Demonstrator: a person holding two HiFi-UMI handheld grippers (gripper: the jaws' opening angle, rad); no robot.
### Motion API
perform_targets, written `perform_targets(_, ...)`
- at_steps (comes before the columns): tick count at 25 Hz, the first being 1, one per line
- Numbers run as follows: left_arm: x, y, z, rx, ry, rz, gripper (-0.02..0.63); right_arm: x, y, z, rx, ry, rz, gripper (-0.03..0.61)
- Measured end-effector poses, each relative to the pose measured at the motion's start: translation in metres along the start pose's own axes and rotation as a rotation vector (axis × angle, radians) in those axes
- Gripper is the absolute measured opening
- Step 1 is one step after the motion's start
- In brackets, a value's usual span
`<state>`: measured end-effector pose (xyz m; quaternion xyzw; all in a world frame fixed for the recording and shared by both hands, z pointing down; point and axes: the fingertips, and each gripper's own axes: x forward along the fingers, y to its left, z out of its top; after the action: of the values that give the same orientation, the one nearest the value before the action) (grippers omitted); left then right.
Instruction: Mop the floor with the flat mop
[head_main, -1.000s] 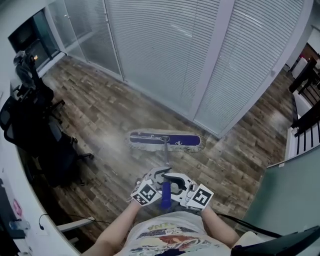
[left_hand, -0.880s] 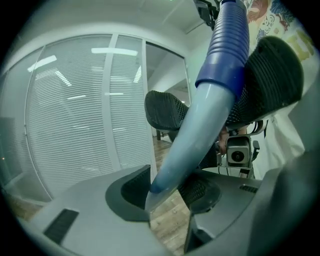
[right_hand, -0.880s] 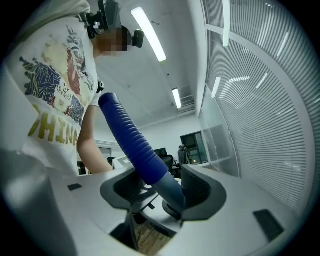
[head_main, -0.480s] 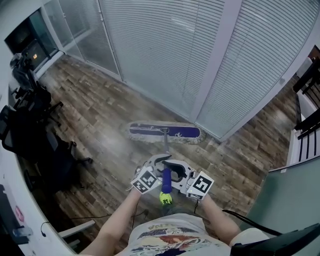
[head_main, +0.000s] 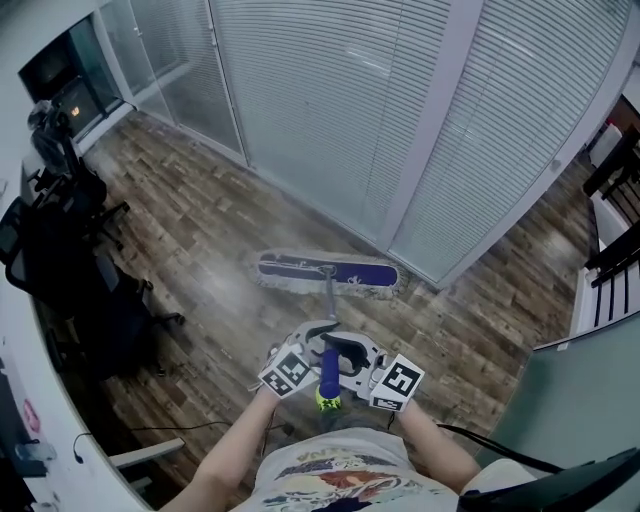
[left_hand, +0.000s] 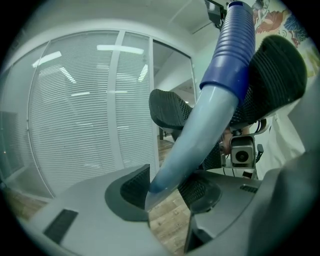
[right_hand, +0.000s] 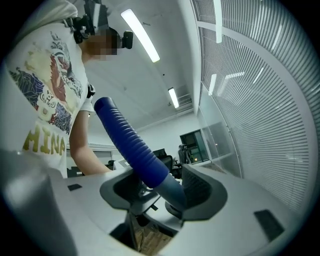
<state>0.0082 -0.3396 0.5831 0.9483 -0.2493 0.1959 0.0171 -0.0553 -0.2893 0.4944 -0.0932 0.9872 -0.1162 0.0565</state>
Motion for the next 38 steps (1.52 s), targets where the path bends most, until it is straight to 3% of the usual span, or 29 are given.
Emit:
perform_targets(8,-0.073,-0.093,-0.024,-0.033,-0.009,0.039,0.144,-0.003,0.120,-0.028,-0.007,0.021,0.036,0.233)
perform_targets(22,-0.227,-0.300,-0.079,-0.082,-0.025,0.112,0.144,-0.016,0.378,-0.098,-0.013,0.059,0.105,0.233)
perform_targets(28,-0.262,-0.361,-0.089,-0.110,-0.029,0.144,0.144,-0.030,0.446,-0.114,-0.004,0.069,0.127,0.233)
perform_targets(38,-0.272,-0.444,-0.075,-0.130,0.006,0.187,0.144,-0.085,0.516,-0.111,0.028,0.058,0.175,0.235)
